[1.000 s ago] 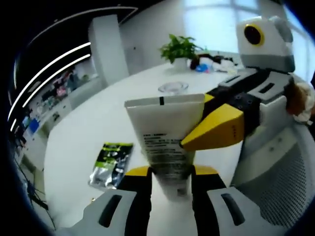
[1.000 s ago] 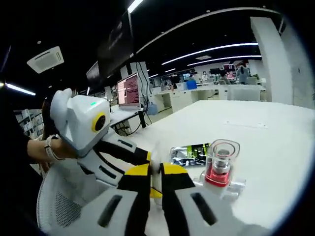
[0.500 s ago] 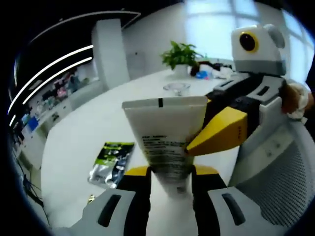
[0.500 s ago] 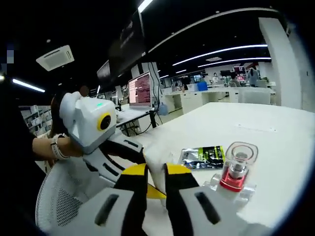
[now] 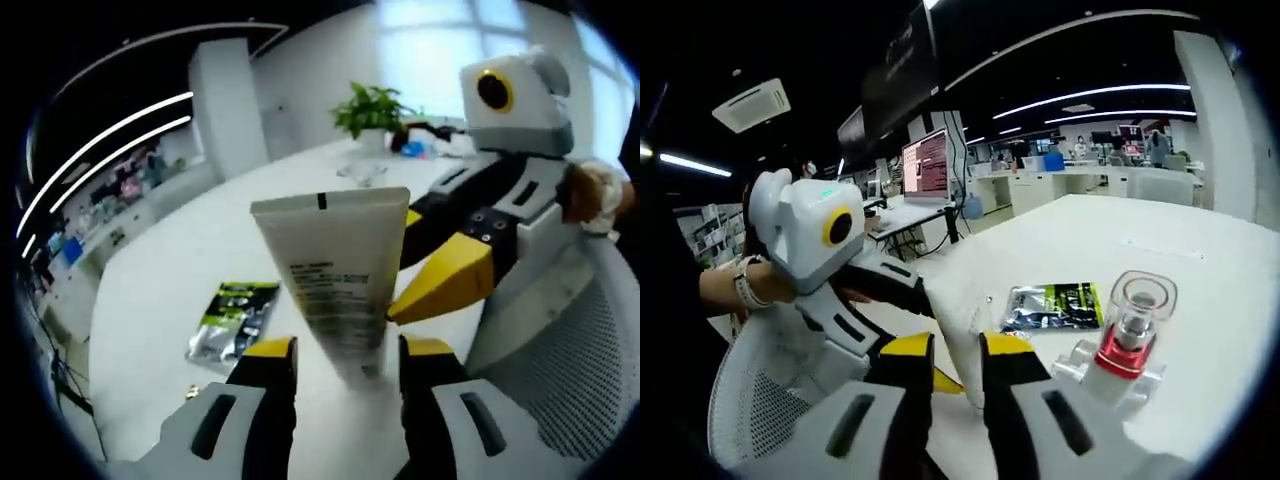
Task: Arrange the skincare products in the storage area until every visible bottle or jar stands upright without overlapping.
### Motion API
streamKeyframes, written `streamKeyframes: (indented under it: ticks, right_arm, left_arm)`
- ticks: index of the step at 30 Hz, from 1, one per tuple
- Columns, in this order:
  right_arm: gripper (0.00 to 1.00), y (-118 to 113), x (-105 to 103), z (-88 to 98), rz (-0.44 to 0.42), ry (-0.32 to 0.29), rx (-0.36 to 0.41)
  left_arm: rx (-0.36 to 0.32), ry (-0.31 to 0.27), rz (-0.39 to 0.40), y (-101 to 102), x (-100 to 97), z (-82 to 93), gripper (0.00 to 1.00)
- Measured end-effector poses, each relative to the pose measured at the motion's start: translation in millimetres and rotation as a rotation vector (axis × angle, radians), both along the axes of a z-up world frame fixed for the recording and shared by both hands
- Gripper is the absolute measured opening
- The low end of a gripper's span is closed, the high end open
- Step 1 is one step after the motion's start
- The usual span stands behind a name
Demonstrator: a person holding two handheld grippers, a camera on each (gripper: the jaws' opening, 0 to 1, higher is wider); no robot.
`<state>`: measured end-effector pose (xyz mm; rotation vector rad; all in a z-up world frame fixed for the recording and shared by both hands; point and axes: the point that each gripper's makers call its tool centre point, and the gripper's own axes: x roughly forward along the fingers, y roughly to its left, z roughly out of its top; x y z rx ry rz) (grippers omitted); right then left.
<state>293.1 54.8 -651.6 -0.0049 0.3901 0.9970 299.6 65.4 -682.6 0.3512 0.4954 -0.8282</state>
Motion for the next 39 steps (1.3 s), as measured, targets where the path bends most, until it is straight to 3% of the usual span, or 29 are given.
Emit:
streamKeyframes:
  ticks: [6,11,19,24,31,33,36,39]
  right_arm:
    - [0.21,1,-3,-5.0,0.010,0.013,-0.028]
    - [0.14,7,-12,-5.7,0.052,0.038,-0.013]
    - [0.10,7,-12,-8.2,0.057,0.060,0.000]
    - [0.14,5,-9,-5.8,0.042,0.045,0.002]
    - [0.15,2,-9,-7.0,0.034,0.039,-0.015]
    - [0.16,-2,-9,-5.8,0.025,0.041,-0.015]
    - [0.21,-7,-12,-0.6,0.010,0.085,0.042]
    - [0.21,-22,-10,0.1,-0.020,0.089,0.040]
  left_arm:
    - [-0.009,0.003,0.004,0,-8.7,9.0,0.35]
    - [-0.017,0.031,-0.017,-11,-10.6,0.5,0.34]
    - [0.015,0.030,-0.068,-16,-3.2,-6.8,0.29]
    - [0.020,0.019,-0.084,-12,5.2,-8.9,0.16]
    - [0.001,0.027,-0.138,-15,6.0,-10.5,0.15]
    - [0.000,-0.006,-0.173,-16,8.1,-10.0,0.15]
    - [-0.017,0.015,-0.183,-15,10.4,-9.4,0.14]
    - [-0.028,0.005,-0.204,-17,11.7,-9.1,0.14]
